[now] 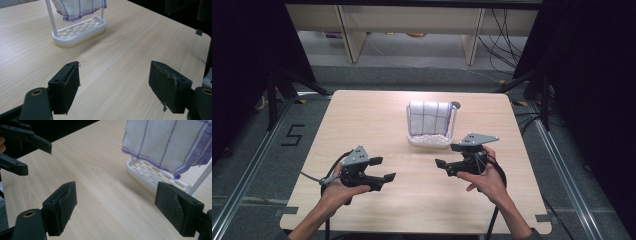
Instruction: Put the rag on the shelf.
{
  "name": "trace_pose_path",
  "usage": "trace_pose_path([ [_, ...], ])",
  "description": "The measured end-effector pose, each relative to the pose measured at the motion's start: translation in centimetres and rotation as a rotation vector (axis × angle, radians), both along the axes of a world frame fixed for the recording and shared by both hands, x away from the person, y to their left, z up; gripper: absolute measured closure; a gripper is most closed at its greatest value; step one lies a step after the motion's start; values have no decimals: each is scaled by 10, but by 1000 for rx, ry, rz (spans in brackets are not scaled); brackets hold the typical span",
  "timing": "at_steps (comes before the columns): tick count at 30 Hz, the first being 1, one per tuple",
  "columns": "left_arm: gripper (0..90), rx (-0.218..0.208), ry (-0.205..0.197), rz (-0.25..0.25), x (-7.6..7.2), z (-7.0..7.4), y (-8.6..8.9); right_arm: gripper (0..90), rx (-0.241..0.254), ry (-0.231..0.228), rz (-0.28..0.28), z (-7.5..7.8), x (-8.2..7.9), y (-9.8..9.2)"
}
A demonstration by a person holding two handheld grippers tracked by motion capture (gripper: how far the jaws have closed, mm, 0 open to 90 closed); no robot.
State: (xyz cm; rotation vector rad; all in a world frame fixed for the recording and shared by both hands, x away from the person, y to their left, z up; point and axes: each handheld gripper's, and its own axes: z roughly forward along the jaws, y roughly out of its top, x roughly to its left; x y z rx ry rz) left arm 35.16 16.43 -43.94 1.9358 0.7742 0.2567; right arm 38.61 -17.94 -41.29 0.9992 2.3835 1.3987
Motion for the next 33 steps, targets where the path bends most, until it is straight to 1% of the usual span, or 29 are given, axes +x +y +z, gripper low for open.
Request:
trace_pose_path([
  [1,241,12,-5,9,-2,-2,0,187,-13,-11,9,-1,1,0],
  [2,241,11,-3,8,-3,-5,0,186,-2,5,5,-2,-1,1],
  [3,241,17,-8,11,-4,-7,1,184,-18,-12,1,-4,-1,1],
  [4,241,11,-7,11,-5,-10,2,183,-18,7,-3,-4,-3,2],
  [5,241,6,-4,15,-7,-11,3,181,-29,-35,23,-6,-1,2],
  [6,241,6,-4,15,-7,-11,3,180,-17,-5,2,-7,-4,4],
  [7,241,-7,-2,16,-11,-16,3,180,-33,-25,17,-8,-3,4],
  [8,241,-7,-2,16,-11,-16,3,180,-33,-25,17,-8,-3,4],
  [9,241,10,-3,23,-16,-19,5,180,-26,0,13,-9,-8,7],
  [10,241,1,6,16,-18,-20,6,180,-39,-42,23,-11,-6,7],
  [11,240,0,7,14,-20,-22,7,180,-30,-5,11,-12,-9,9],
  [12,240,11,7,14,-23,-24,8,179,-32,-14,21,-13,-10,9],
  [13,239,14,4,7,-25,-26,8,178,-45,-9,15,-14,-12,10],
  [14,238,33,0,5,-27,-27,9,181,-39,-8,20,-16,-15,11],
  [15,238,33,0,5,-27,-27,9,182,-42,-14,23,-18,-16,11],
  [16,238,34,0,8,-31,-30,11,182,-47,-4,24,-19,-19,11],
  [18,238,23,8,8,-33,-33,14,183,-61,-29,35,-22,-21,11],
  [19,238,39,9,9,-34,-34,17,182,-56,7,31,-23,-24,11],
  [21,235,28,17,21,-36,-37,20,179,-59,6,32,-27,-28,11],
  [22,230,9,19,26,-37,-38,21,179,-62,8,34,-29,-29,10],
  [23,227,9,19,26,-37,-38,21,179,-62,8,34,-29,-29,10],
  [24,220,4,28,27,-38,-39,25,180,-68,15,40,-33,-32,9],
  [25,214,8,27,27,-39,-40,28,180,-74,18,35,-36,-33,8],
  [26,212,-1,30,38,-40,-40,29,179,-68,30,25,-38,-35,7],
  [27,209,5,30,42,-40,-41,31,179,-71,37,32,-40,-35,6],
  [28,205,5,26,42,-41,-42,33,179,-71,38,20,-43,-36,5],
  [31,202,1,33,45,-43,-45,35,179,-67,50,13,-46,-38,3],
  [32,202,13,33,44,-44,-45,37,178,-68,58,22,-48,-39,1],
  [33,202,17,41,53,-46,-47,38,178,-72,76,11,-50,-42,0],
])
